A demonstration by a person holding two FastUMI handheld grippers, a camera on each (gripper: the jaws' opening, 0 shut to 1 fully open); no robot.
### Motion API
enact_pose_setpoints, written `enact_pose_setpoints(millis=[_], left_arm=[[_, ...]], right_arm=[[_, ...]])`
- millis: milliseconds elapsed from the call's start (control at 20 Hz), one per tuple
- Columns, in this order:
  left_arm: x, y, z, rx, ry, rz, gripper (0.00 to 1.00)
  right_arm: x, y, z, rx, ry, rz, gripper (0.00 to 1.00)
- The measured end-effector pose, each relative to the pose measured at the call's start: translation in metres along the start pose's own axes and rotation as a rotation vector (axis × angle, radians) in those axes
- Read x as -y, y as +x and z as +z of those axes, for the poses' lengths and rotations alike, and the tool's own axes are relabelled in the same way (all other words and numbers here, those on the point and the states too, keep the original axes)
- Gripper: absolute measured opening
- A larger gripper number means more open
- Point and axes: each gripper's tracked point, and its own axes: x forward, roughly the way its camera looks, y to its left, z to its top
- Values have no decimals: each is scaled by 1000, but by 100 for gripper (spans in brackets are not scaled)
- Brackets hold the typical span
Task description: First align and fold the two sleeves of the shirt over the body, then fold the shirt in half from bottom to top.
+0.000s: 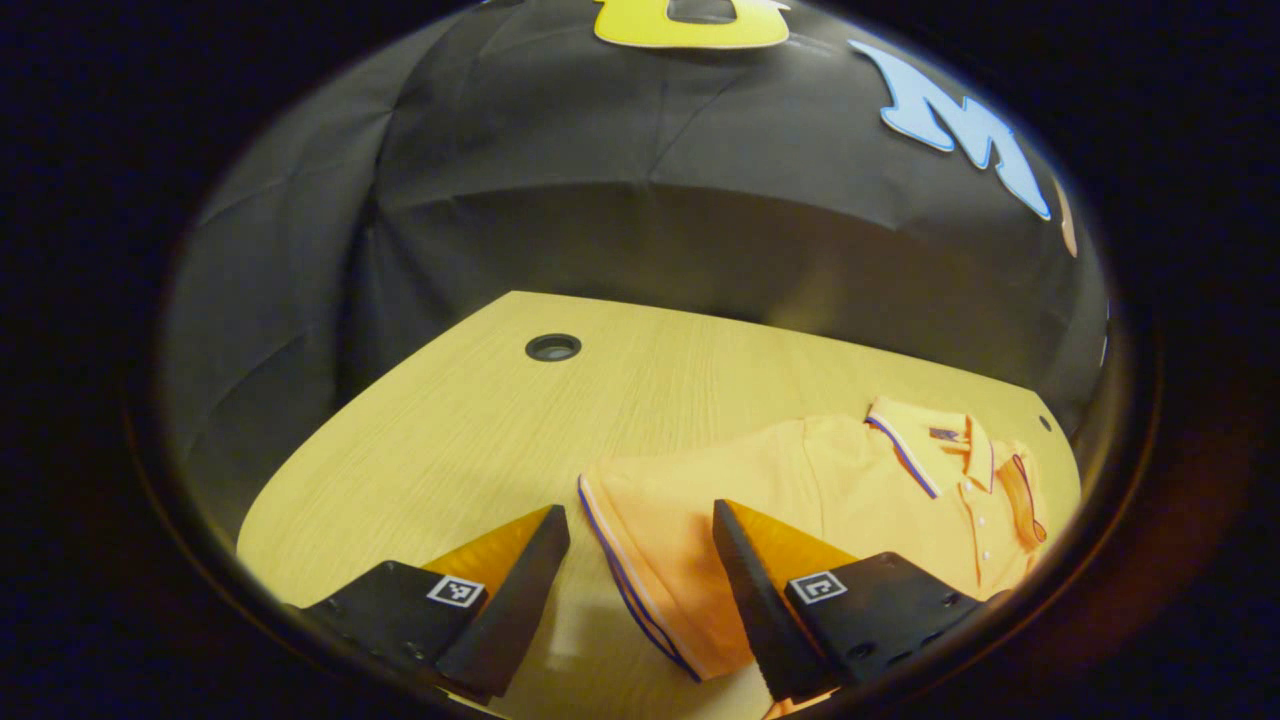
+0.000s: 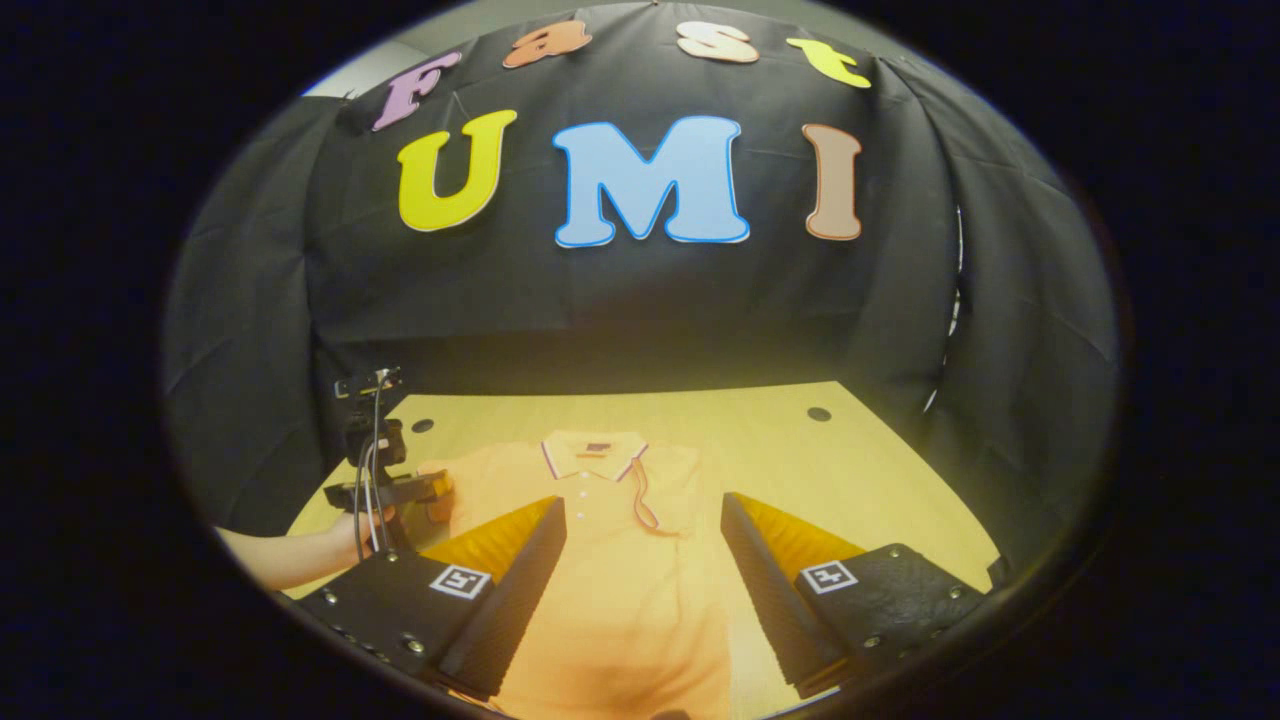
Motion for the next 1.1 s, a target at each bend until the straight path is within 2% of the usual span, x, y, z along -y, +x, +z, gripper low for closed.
enact_pose_setpoints(millis=[50, 100, 300, 350, 400, 450, 500, 550, 800, 1100], left_arm=[[-2, 1, -2, -10, 22, 16, 93], [-5, 4, -3, -15, 45, 41, 85], [-2, 2, -1, -13, 54, 32, 49], [0, 3, -2, -15, 57, 23, 28], [1, 4, -1, -14, 61, 26, 24], [2, 3, 1, -12, 65, 23, 12], [5, 2, 1, -7, 56, 19, 12], [3, 2, 2, -5, 52, 26, 7], [11, -14, 22, 45, 48, 24, 6], [67, -39, 52, 105, 95, -78, 6]], right_arm=[[2, 1, -1, -6, 2, -1, 97], [3, 2, -3, -10, 7, 0, 97], [5, 4, -7, -13, 28, 4, 97], [6, 4, -8, -17, 31, 4, 97], [8, 4, -11, -21, 35, 2, 97], [9, 3, -11, -23, 42, 3, 97], [10, 4, -13, -26, 48, 1, 97], [13, 4, -14, -27, 53, -3, 97], [29, -1, -16, -23, 58, -36, 97], [33, -2, -24, -25, 83, -76, 97]])
